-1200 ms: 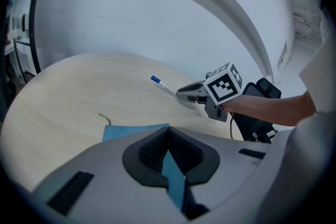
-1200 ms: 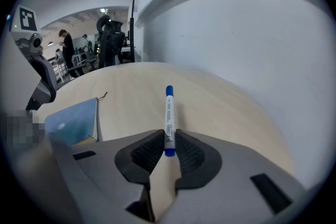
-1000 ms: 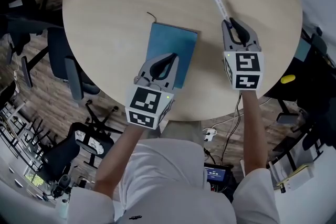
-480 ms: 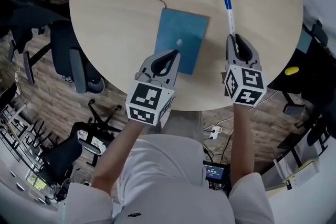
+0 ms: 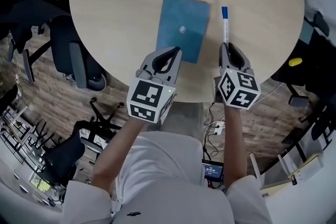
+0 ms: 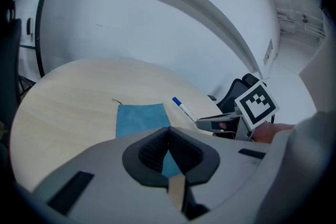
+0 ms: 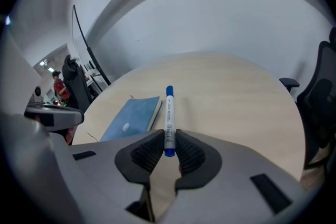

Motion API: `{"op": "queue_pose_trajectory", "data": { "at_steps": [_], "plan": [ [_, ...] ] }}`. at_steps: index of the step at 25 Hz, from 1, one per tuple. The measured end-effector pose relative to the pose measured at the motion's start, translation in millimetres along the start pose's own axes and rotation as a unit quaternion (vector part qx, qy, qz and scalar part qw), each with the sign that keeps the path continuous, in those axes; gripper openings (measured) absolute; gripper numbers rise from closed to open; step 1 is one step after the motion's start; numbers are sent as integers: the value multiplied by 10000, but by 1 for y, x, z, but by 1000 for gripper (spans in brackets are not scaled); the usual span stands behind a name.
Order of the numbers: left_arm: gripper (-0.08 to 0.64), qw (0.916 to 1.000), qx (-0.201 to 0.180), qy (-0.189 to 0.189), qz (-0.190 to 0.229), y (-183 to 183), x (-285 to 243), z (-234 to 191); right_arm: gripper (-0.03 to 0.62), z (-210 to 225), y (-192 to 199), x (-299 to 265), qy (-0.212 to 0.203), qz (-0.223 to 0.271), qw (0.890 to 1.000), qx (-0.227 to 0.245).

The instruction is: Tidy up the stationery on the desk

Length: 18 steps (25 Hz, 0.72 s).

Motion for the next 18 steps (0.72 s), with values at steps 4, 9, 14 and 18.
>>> {"op": "queue_pose_trajectory", "data": {
  "at_steps": [4, 9, 14, 18],
  "plan": [
    [20, 10000, 3, 10, -81, 10, 8, -2, 92, -10, 21, 2, 29, -225, 9997, -107],
    [20, 9999, 3, -7, -161, 16, 10, 0, 92, -15, 39, -1, 59, -462, 9988, -173],
    [20, 9998, 18, -55, -173, 21, 10, -4, 92, -27, 48, -6, -118, -517, 9985, -166],
    [20, 9997, 39, -47, -215, 24, 11, -5, 92, -38, 51, -6, -343, -566, 9977, -123]
  ]
}}
Point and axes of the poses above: the fingertips, and each gripper's own axes: x backward along the fingers, z to its right, y out of its underside, the point moved 2 cm from there along x, backward along the fingers, and after that the axes turned 14 degrees about z, right-handed, at the moved point
